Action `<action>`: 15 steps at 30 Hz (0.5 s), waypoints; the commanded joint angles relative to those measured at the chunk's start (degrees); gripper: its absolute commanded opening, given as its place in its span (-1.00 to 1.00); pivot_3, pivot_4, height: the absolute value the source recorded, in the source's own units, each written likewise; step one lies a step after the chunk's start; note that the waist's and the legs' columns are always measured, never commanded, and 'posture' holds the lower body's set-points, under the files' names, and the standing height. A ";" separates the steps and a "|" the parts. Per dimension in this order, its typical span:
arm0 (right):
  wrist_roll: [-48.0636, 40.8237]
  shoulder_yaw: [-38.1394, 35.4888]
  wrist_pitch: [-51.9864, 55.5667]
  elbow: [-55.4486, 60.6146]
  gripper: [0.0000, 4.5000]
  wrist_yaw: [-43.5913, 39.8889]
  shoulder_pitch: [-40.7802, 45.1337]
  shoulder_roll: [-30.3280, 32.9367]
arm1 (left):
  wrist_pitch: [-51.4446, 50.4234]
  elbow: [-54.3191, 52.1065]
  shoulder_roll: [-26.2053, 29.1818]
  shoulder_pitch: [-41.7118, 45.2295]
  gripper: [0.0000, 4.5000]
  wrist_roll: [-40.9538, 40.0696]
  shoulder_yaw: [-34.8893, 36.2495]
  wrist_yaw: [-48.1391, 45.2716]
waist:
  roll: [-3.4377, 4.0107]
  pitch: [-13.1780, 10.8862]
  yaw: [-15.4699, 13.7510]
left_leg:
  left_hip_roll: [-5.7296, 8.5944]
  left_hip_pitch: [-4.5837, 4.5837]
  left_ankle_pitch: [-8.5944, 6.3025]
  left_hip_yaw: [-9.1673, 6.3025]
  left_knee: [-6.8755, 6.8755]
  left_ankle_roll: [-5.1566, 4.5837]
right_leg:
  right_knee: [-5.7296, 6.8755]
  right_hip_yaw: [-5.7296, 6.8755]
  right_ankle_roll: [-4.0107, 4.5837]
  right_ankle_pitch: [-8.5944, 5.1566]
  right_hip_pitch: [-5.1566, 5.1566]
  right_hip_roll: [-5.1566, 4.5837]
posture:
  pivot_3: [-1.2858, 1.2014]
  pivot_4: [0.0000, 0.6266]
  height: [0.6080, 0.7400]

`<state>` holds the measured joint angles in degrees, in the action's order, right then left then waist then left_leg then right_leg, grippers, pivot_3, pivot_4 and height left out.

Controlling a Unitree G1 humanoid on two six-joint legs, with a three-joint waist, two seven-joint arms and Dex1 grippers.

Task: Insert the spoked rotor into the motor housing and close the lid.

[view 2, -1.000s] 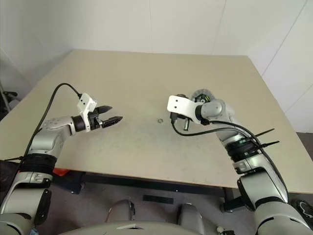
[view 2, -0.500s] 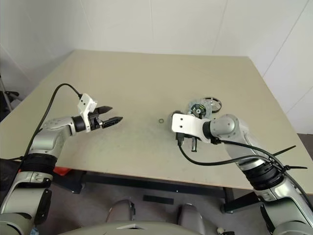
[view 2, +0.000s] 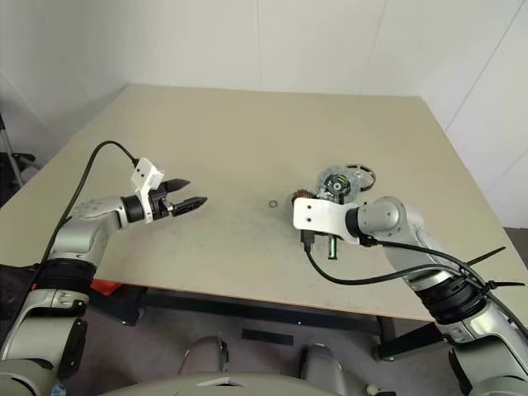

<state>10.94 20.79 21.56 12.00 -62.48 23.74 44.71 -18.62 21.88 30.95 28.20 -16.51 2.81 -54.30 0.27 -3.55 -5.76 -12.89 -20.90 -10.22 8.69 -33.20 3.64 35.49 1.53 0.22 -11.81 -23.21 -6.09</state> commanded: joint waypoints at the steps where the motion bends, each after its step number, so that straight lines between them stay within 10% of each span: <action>1: 1.51 0.05 -0.94 -2.26 -0.99 0.44 0.26 1.19 | 0.65 -1.52 0.60 0.43 0.98 -0.30 0.74 -0.14 | 0.00 0.00 -0.08 | 0.01 0.01 0.00 0.00 -0.02 0.00 | 0.00 0.00 0.00 0.00 0.03 -0.01 | 0.03 -1.00 1.00; 8: 1.44 -0.82 -2.17 -2.60 -0.11 1.62 0.87 0.99 | 0.68 -1.53 0.60 0.27 0.98 -0.30 0.91 0.12 | -0.02 0.01 0.05 | -0.01 0.03 0.01 -0.01 -0.06 -0.01 | 0.05 0.01 0.00 0.00 0.04 -0.01 | 0.03 -1.00 1.00; 15: -2.79 -3.87 0.41 1.68 -0.11 0.35 2.92 0.04 | 0.84 -1.11 0.56 0.58 0.98 -0.28 0.84 -0.01 | -0.02 0.01 0.13 | -0.01 0.02 0.00 -0.01 -0.05 -0.03 | 0.06 0.00 0.00 0.00 0.01 0.00 | 0.03 -1.00 1.00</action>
<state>10.03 19.75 21.26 10.42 -61.75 24.65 44.90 -18.61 21.88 31.01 28.01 -16.51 2.82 -54.29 0.26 -3.54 -5.63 -12.90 -20.87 -10.22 8.68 -33.25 3.61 35.57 1.53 0.22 -11.81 -23.20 -6.09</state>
